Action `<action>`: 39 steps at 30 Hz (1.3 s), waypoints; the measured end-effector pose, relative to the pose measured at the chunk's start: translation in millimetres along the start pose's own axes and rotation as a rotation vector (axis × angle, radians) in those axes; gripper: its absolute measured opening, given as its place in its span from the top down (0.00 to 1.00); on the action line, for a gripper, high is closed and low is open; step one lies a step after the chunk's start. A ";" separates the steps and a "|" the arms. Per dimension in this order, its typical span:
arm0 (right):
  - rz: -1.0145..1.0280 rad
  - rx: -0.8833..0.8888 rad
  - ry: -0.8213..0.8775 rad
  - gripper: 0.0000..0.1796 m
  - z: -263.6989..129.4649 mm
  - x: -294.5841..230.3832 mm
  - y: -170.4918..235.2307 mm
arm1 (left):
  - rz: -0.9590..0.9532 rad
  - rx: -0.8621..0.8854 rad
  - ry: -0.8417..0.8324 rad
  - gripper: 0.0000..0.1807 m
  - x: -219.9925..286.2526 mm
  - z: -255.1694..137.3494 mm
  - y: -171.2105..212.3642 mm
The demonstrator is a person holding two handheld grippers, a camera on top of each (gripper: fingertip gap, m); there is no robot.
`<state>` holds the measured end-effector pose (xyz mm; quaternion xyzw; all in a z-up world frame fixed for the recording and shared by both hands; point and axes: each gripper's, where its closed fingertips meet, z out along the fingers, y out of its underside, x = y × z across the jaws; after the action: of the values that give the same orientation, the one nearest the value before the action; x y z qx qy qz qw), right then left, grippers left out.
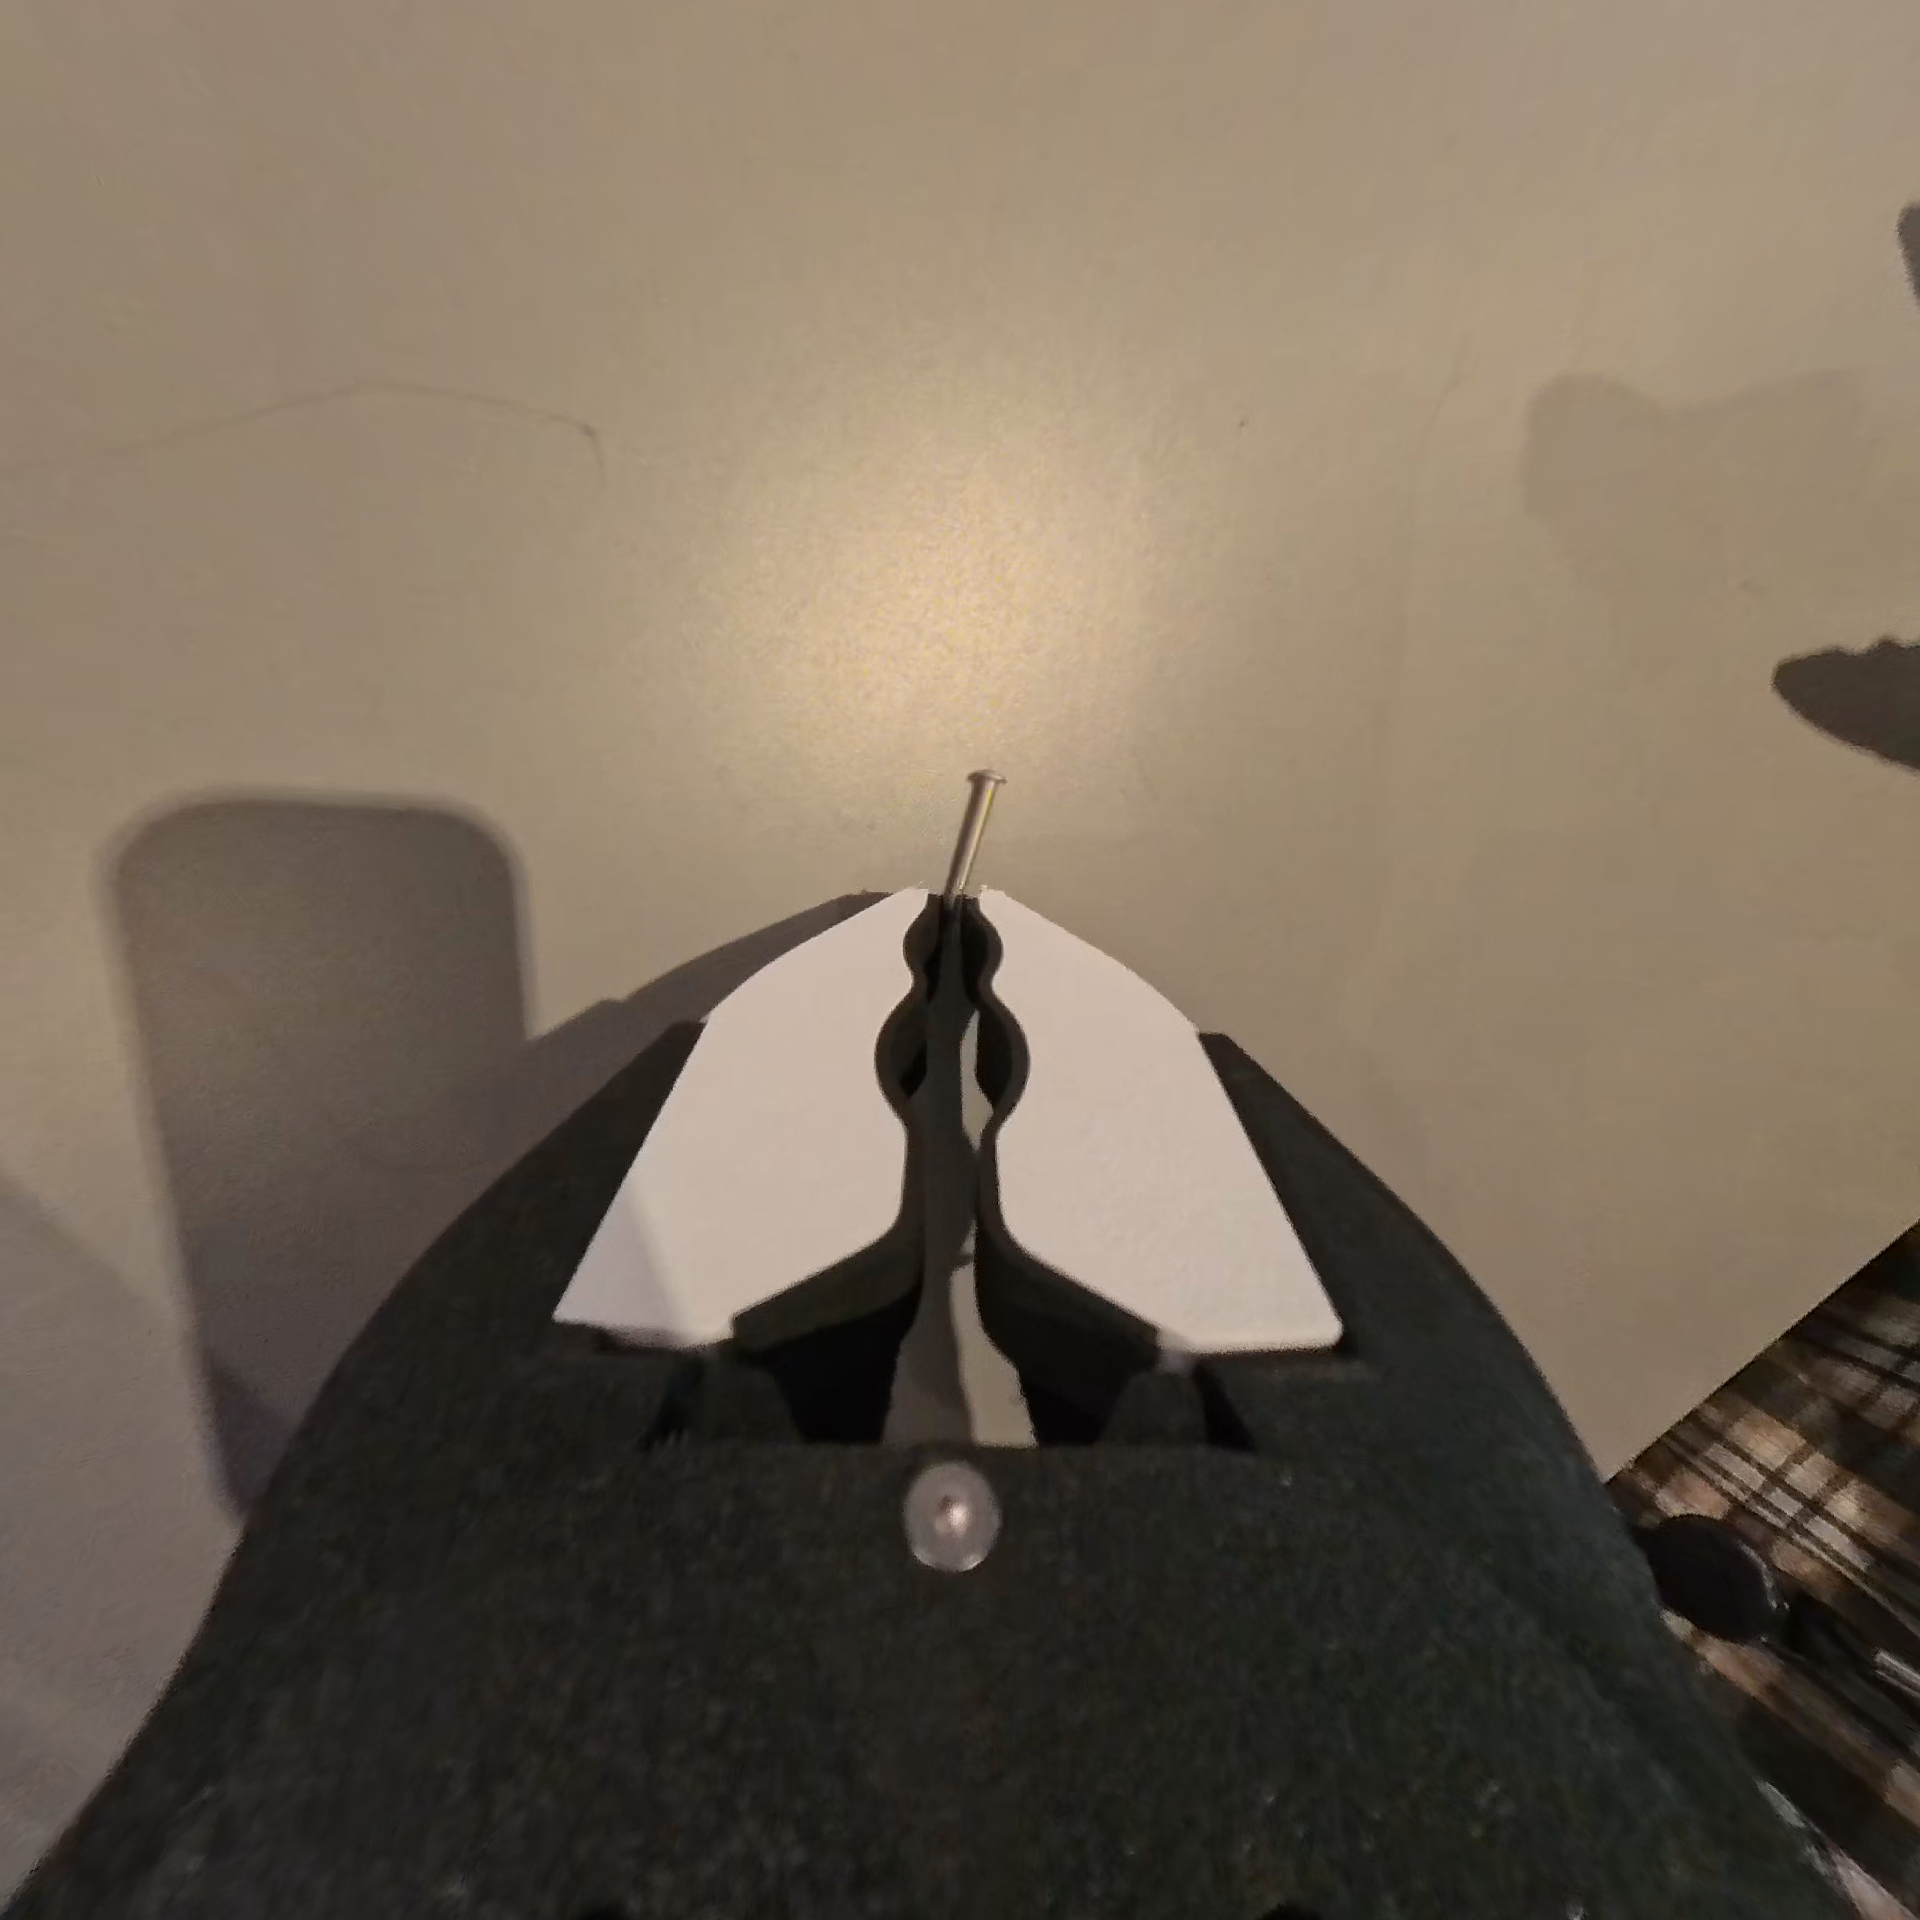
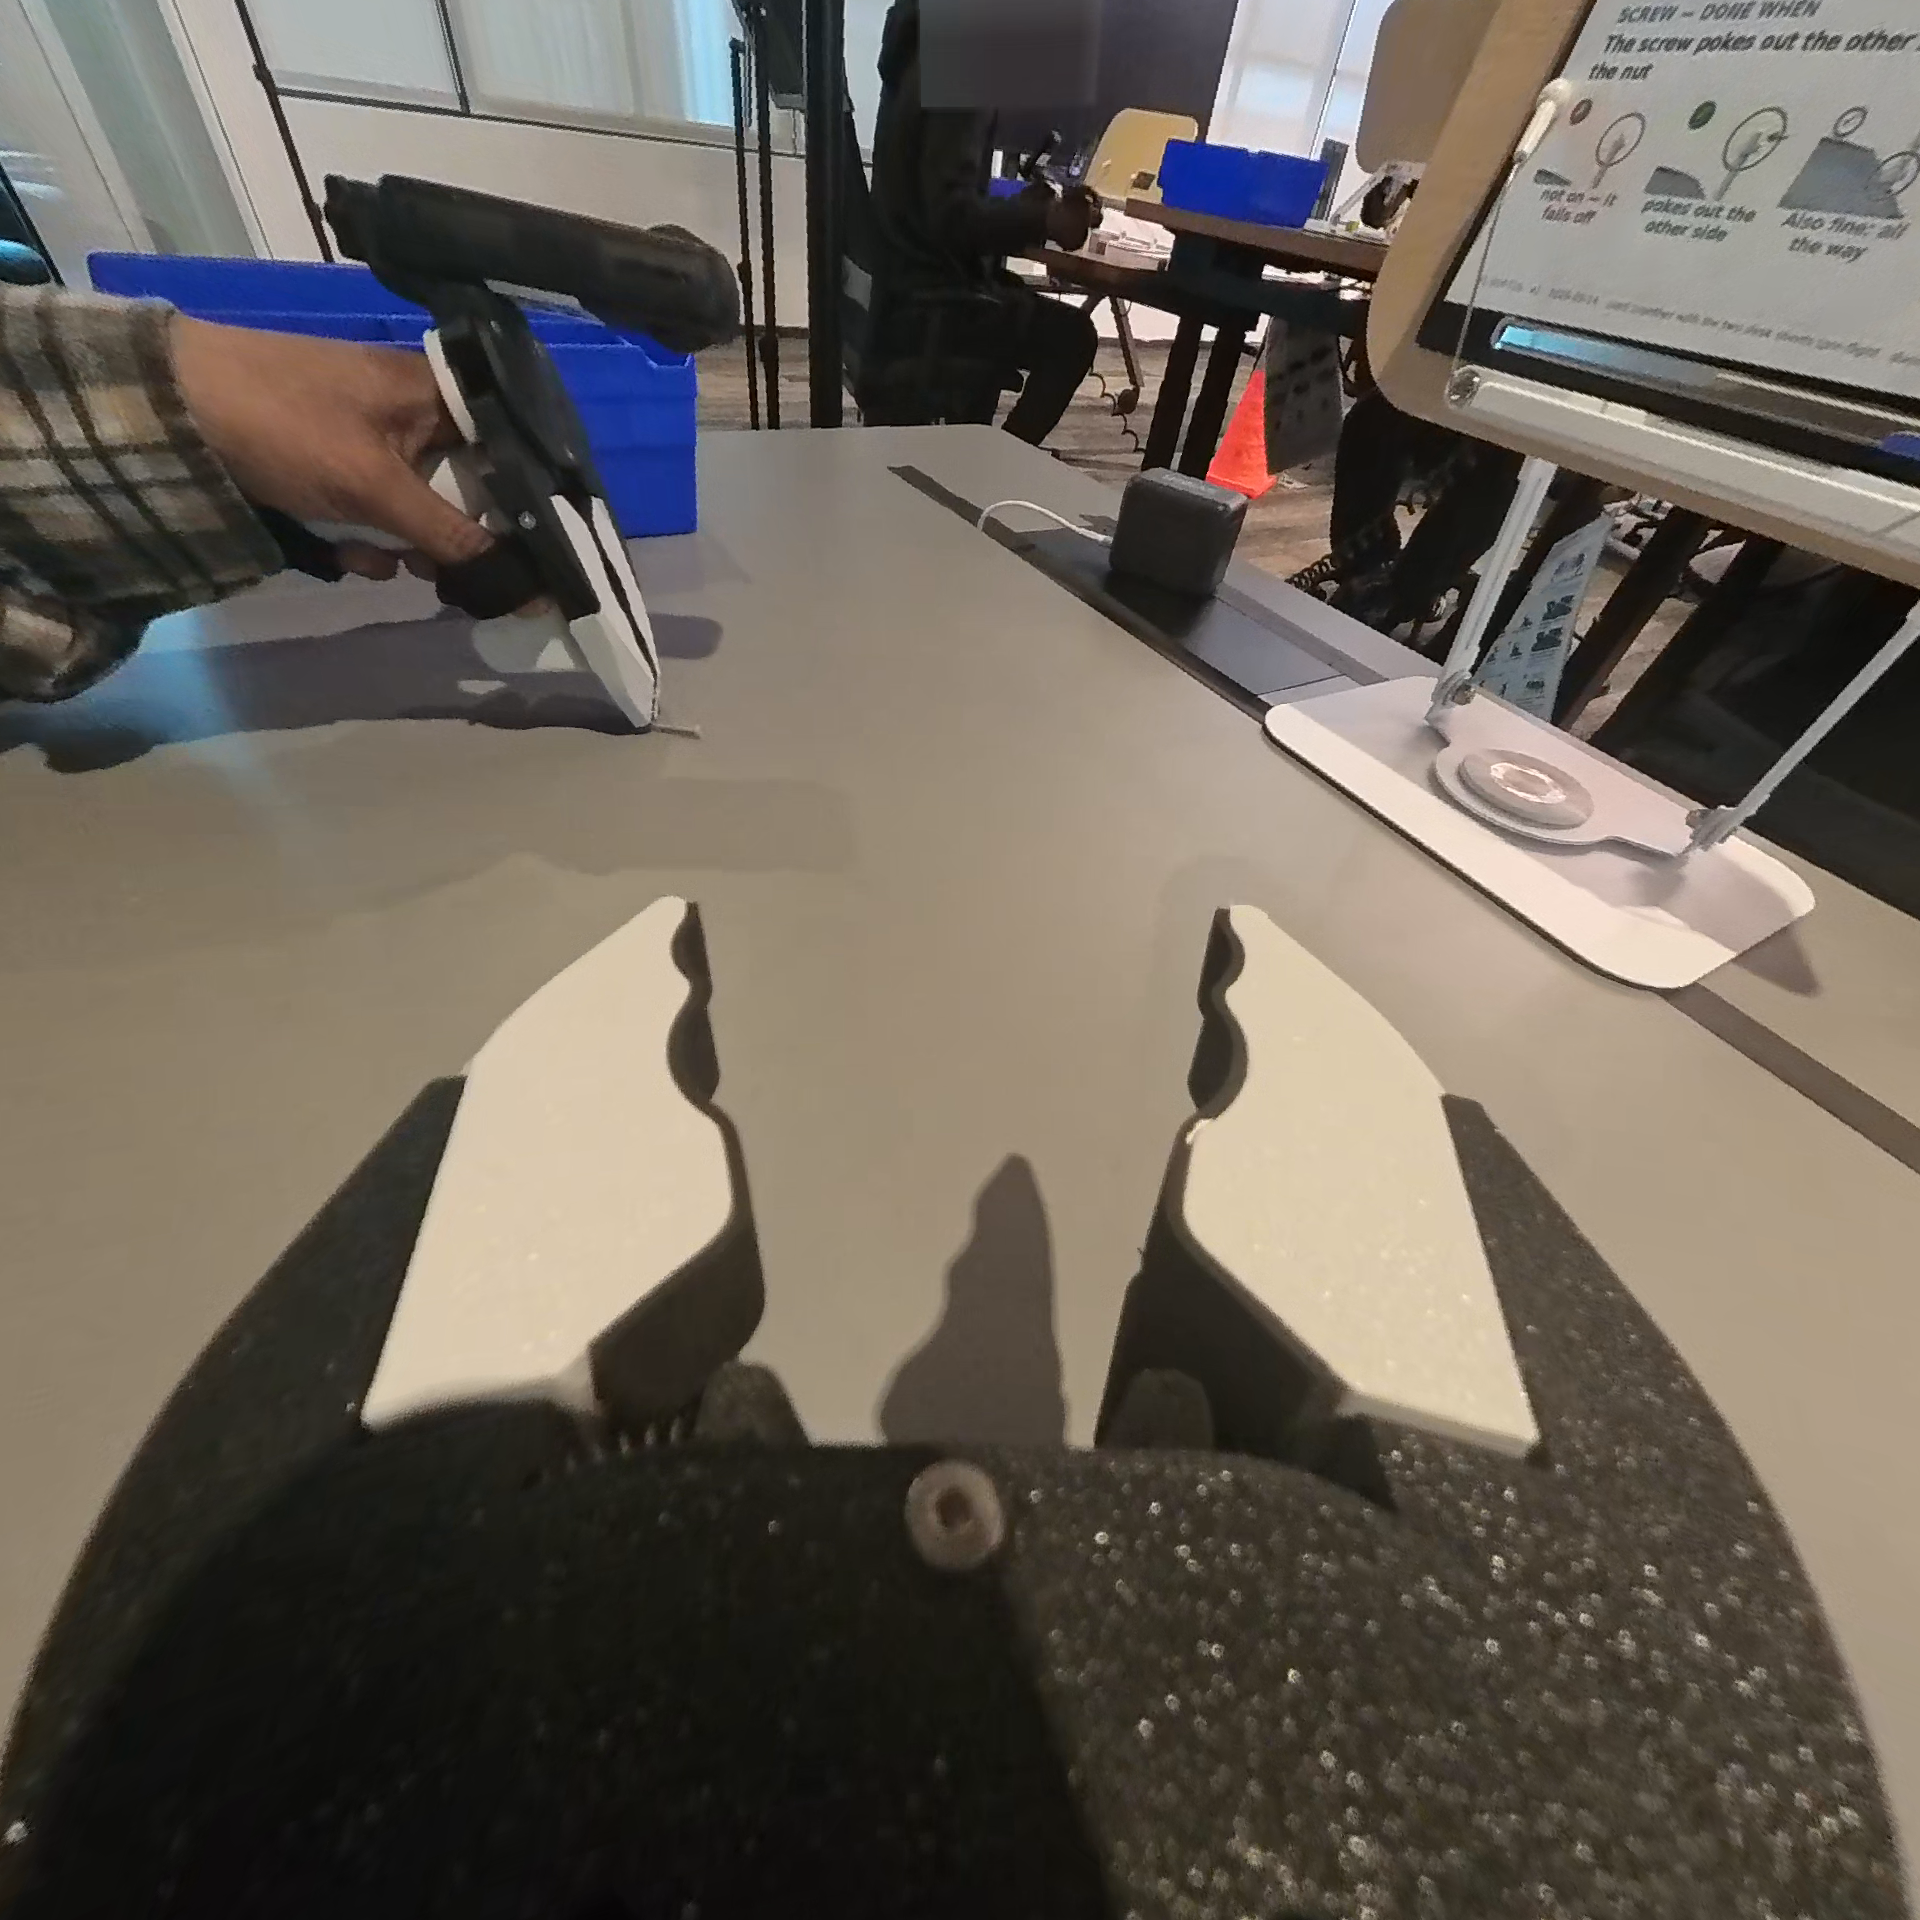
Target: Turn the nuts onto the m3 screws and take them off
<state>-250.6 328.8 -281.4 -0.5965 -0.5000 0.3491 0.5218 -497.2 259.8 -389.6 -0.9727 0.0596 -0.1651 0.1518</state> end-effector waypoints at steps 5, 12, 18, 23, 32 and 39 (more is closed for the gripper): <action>-0.001 -0.002 -0.003 0.50 0.2 -0.6 0.3 | 0.004 0.001 0.012 0.97 0.4 -0.2 -0.3; -0.002 -0.007 -0.007 0.50 0.7 -1.2 1.0 | 0.008 0.004 0.006 0.91 -3.6 -4.4 0.6; 0.000 -0.012 -0.008 0.50 1.1 -1.0 2.2 | 0.052 0.069 0.045 0.90 0.8 -26.9 -5.2; 0.002 -0.014 -0.008 0.50 1.3 -0.6 3.0 | 0.151 0.157 0.055 0.90 9.3 -61.2 -9.7; 0.003 -0.017 -0.011 0.50 1.3 -0.6 3.8 | 0.252 0.316 -0.067 0.89 -10.6 -164.6 -1.4; 0.000 -0.022 -0.017 0.50 3.5 -2.6 4.8 | 0.168 0.351 -0.271 0.89 -88.9 -247.2 46.5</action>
<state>-253.4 327.4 -287.1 -0.5994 -0.5083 0.3487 0.5107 -667.5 162.4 -208.9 -0.9363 0.0899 -0.0275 0.3384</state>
